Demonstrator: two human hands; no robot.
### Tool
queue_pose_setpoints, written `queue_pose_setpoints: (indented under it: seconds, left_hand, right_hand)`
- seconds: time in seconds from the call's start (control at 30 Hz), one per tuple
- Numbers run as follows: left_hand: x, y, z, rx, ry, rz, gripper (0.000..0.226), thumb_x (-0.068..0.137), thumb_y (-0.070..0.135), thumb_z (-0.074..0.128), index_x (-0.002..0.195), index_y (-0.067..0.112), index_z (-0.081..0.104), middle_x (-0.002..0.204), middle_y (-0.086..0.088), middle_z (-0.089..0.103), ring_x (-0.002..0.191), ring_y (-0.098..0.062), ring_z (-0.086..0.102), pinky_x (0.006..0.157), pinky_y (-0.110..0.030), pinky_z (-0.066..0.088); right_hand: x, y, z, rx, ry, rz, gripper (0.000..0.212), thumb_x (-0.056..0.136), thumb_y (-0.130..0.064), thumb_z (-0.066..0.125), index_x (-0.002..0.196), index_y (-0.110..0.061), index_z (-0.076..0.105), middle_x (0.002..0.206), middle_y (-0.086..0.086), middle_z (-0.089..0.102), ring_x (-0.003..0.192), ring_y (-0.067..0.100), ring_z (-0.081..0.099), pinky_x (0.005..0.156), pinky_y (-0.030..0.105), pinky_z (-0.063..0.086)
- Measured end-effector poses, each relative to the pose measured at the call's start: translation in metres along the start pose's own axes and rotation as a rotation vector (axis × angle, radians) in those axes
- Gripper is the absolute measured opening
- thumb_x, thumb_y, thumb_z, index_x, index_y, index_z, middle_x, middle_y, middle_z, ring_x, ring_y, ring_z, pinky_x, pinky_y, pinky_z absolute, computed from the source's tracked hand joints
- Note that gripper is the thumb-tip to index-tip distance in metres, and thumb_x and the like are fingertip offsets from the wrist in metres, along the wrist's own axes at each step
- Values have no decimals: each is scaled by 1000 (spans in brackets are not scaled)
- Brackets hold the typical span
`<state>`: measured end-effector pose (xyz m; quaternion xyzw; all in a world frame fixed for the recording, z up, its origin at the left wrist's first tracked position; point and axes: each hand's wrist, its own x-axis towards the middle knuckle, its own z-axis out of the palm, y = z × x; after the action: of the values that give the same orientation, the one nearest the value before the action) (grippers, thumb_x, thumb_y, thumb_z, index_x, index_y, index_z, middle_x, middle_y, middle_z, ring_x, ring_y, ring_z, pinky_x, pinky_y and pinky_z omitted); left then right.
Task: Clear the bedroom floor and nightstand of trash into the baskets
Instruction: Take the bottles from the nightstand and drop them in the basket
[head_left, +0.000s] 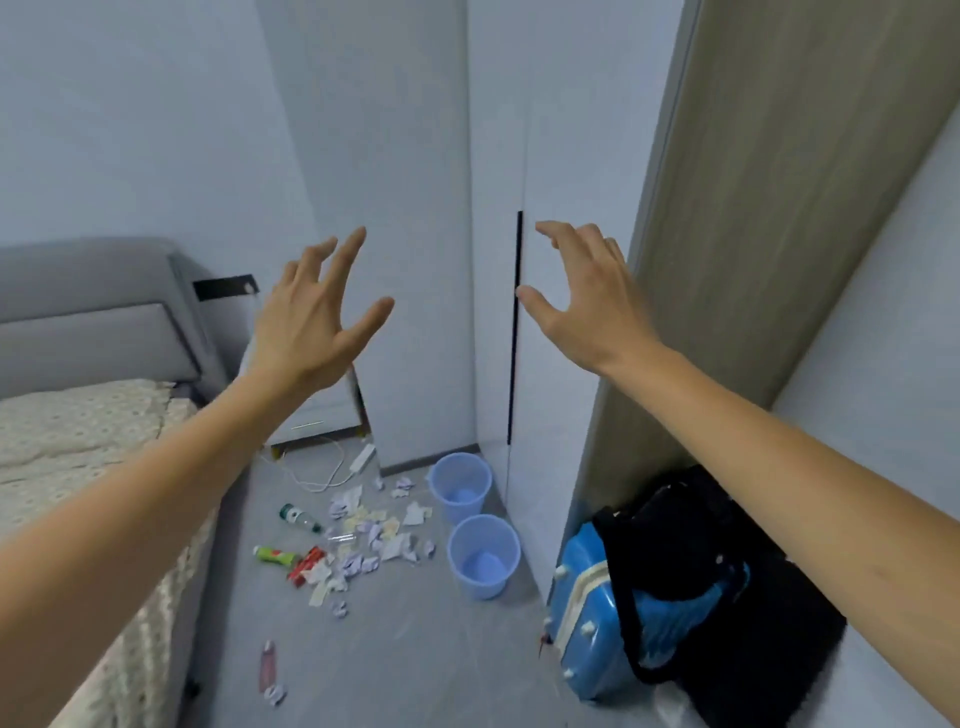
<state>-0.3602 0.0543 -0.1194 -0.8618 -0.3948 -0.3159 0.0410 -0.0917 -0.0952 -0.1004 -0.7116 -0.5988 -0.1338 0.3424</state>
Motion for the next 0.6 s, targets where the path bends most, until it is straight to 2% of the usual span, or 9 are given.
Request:
queue_pose_setpoints:
  seconds: [0.07, 0.3, 0.4, 0.6]
  left_hand:
    - [-27, -35, -19, 44, 17, -68, 78, 94, 71, 36, 162, 37, 18, 156, -11, 40, 132, -38, 47, 97, -56, 48]
    - [-90, -123, -63, 93, 76, -175, 75, 95, 67, 39, 161, 34, 24, 153, -9, 43, 130, -35, 48, 96, -50, 46]
    - [-110, -167, -71, 54, 73, -253, 75, 95, 68, 38, 161, 35, 23, 149, -8, 45, 127, -34, 48, 92, -50, 46]
    - [-131, -260, -80, 45, 42, -300, 74, 96, 66, 40, 161, 36, 22, 147, -7, 45, 125, -32, 48, 89, -45, 44]
  right_hand:
    - [2, -31, 26, 36, -47, -42, 64, 92, -51, 58, 149, -28, 38, 135, 1, 49, 125, 24, 46, 91, 41, 49]
    - [9, -134, 101, 106, -131, -181, 63, 92, -51, 59, 148, -27, 41, 134, 1, 50, 123, 25, 47, 96, 43, 49]
    - [17, -169, 130, 115, -137, -193, 63, 92, -52, 58, 147, -26, 42, 132, 2, 51, 122, 25, 48, 93, 42, 49]
    - [27, -235, 198, 122, -184, -194, 62, 93, -55, 56, 147, -27, 42, 132, 2, 52, 121, 24, 48, 89, 36, 45]
